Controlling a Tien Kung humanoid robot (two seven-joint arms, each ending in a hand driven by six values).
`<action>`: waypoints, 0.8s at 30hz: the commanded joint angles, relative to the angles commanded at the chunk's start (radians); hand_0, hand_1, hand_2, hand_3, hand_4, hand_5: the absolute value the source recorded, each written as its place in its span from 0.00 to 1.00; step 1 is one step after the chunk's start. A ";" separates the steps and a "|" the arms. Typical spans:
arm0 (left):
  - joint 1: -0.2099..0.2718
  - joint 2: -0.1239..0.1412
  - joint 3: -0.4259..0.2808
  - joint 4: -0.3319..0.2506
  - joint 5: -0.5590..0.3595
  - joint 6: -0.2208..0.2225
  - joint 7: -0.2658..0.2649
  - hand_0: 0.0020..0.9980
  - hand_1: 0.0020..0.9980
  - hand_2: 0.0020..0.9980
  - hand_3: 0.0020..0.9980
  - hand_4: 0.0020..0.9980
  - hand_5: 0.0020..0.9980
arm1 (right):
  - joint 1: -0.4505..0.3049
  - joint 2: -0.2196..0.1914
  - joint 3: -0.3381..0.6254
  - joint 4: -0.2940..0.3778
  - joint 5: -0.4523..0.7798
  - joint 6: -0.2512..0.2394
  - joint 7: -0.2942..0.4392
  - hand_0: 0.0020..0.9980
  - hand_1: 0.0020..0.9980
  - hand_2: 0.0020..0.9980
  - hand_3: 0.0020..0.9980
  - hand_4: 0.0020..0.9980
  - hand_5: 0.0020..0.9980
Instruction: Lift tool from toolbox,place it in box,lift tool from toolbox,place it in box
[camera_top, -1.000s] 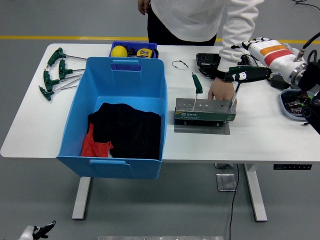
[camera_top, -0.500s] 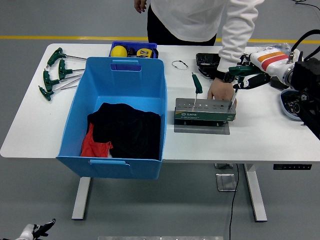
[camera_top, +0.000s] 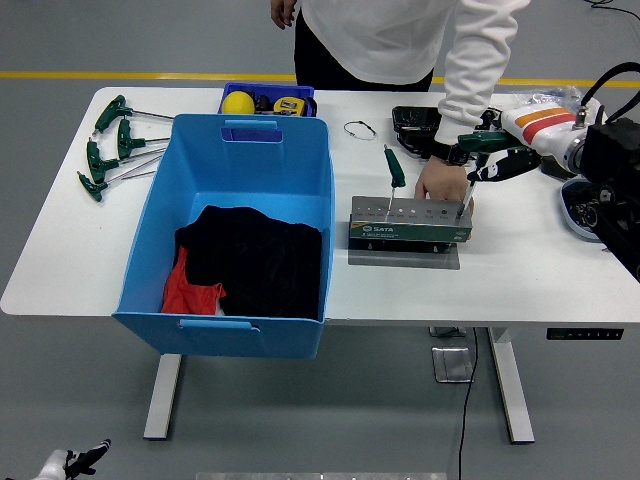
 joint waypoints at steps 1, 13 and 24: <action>0.000 0.000 0.000 0.000 0.001 0.000 0.000 0.65 0.61 0.67 0.70 0.74 0.72 | 0.000 0.000 0.000 0.002 -0.001 -0.001 -0.001 0.29 0.25 0.26 0.41 1.00 0.74; -0.002 0.000 -0.012 0.000 0.014 0.001 0.001 0.65 0.61 0.66 0.69 0.74 0.72 | -0.002 0.007 -0.006 0.002 0.014 0.015 -0.014 0.24 0.22 0.23 0.34 1.00 0.74; -0.004 0.001 -0.022 0.000 0.028 0.001 0.004 0.65 0.60 0.66 0.69 0.73 0.71 | -0.006 0.001 -0.003 0.027 0.059 0.000 -0.005 0.20 0.20 0.21 0.29 1.00 0.74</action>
